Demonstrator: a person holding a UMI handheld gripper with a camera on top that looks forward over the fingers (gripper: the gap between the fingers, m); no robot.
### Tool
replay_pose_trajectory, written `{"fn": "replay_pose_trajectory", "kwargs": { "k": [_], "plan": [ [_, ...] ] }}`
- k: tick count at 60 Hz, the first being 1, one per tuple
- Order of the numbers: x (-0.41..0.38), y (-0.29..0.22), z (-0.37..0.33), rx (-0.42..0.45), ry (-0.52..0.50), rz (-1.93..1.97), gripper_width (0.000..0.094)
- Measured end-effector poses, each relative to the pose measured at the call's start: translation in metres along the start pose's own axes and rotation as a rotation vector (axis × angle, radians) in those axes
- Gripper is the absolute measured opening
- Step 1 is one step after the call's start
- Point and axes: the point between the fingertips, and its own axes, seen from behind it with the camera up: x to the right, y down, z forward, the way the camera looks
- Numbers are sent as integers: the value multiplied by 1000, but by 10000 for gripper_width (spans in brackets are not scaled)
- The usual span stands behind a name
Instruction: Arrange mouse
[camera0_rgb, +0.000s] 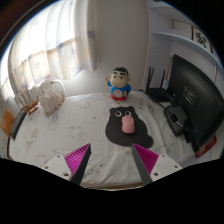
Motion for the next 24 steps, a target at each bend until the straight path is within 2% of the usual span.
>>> {"fn": "replay_pose_trajectory", "kwargs": {
  "k": [10,24],
  "plan": [
    [-35,13,-22,20,-59,-16,850],
    [-55,23,-21,21,-70,-56,846]
  ]
}}
